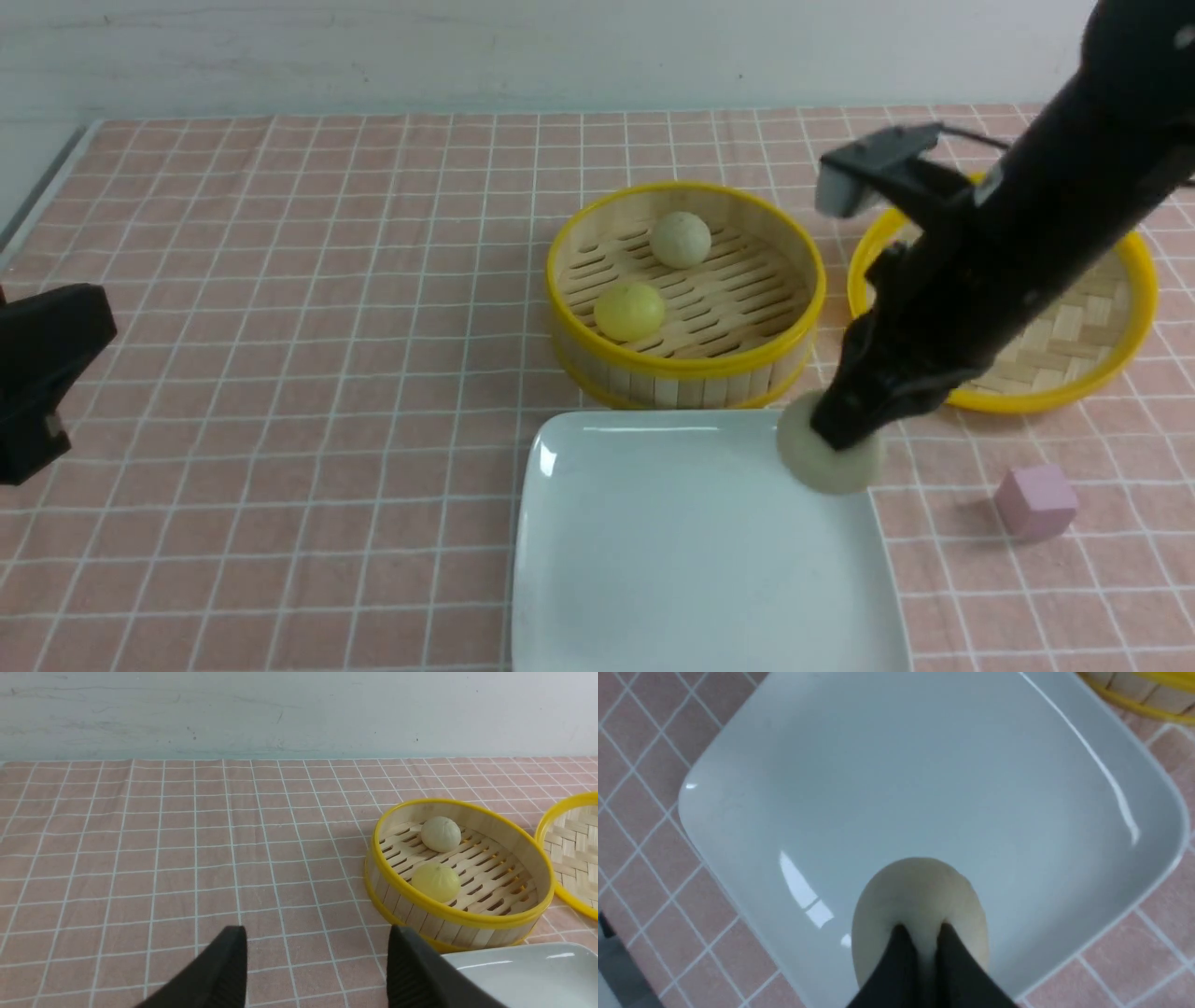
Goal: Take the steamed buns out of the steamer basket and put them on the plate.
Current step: Use the right arm to put the steamed stuffed bun into the plate, then use the right arm to grab the steamed stuffed bun that is closest to it
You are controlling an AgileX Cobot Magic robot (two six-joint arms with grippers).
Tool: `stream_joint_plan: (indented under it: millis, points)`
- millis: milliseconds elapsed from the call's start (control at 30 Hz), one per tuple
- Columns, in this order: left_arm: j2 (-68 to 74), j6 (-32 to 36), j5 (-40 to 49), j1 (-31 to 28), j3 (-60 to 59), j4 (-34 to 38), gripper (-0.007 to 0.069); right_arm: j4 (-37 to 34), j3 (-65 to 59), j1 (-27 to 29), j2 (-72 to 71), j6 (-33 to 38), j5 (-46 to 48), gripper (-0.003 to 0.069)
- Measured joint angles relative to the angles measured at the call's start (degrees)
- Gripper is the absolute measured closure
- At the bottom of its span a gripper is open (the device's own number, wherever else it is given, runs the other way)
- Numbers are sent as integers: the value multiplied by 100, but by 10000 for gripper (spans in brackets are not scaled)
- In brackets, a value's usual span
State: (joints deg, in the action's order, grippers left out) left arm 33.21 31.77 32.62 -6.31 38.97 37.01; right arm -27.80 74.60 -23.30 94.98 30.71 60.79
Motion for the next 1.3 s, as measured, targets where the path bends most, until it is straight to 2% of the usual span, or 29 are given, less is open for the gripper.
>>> stream_joint_plan:
  millis: [133, 433, 733, 833, 1067, 1167, 1300]
  points:
    - [0, 0, 0, 0, 0, 0, 204, -24, -472, -171, 349, 407, -1024, 636]
    - [0, 0, 0, 0, 0, 0, 204, 19, -508, -210, 921, 997, -2075, 636]
    - [0, 3, 44, 0, 0, 0, 204, 233, -508, -210, 964, 1044, -2192, 610]
    - [0, 3, 44, 0, 0, 0, 204, 418, -508, -210, 964, 994, -2178, 526]
    - [0, 3, 44, 0, 0, 0, 204, 644, -508, -210, 964, 802, -2302, 263]
    - [0, 3, 44, 0, 0, 0, 204, 644, -508, -210, 849, 766, -2453, 229]
    - [2, 3, 50, 0, 0, 0, 204, 644, -494, -210, 337, 670, -2630, 227]
